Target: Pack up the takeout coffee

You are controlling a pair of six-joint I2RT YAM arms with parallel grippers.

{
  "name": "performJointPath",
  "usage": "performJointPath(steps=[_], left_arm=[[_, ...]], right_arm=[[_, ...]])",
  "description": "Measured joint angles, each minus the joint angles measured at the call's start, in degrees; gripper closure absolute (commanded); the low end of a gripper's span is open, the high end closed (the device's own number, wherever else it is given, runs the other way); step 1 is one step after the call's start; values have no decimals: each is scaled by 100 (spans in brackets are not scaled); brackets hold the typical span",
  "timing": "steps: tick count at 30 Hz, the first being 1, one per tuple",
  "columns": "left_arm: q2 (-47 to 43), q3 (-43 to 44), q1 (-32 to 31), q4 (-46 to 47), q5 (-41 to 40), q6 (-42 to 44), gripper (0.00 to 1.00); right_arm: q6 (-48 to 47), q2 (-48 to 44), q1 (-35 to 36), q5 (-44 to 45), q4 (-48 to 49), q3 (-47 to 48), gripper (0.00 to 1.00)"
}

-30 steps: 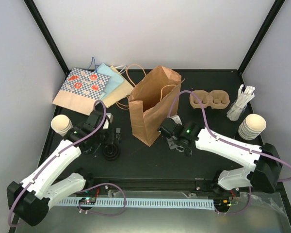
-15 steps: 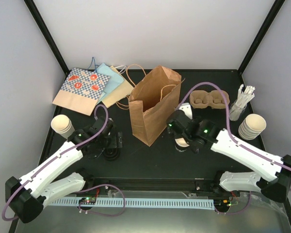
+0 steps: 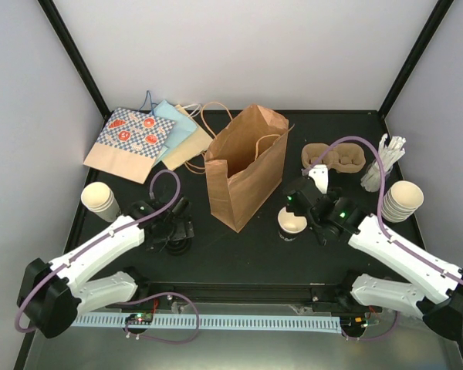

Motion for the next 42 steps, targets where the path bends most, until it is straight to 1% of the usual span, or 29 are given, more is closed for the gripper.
performJointPath(steps=[4, 7, 11, 20, 25, 29, 33, 37, 42], left_arm=[[212, -9, 0, -9, -28, -39, 1], [415, -9, 0, 0, -26, -37, 4], [634, -9, 0, 2, -28, -22, 4], [787, -13, 0, 44, -26, -17, 6], [800, -129, 4, 173, -11, -15, 10], [800, -175, 9, 212, -4, -13, 10], [800, -221, 55, 249, -2, -15, 16], [800, -291, 81, 310, 13, -13, 17], [800, -297, 92, 356, 20, -11, 23]], right_arm=[[-2, 0, -87, -37, 66, -55, 0], [-2, -11, -87, -94, 107, -76, 0], [-7, -70, -94, -133, 170, -83, 0], [-26, -140, -94, -146, 238, -83, 0], [-26, -140, -94, -151, 238, -83, 0], [-26, -140, -94, -151, 236, -83, 0], [-26, -140, -94, -155, 238, -83, 0], [-26, -140, -94, -157, 236, -83, 0], [-26, -140, -94, -184, 238, -83, 0]])
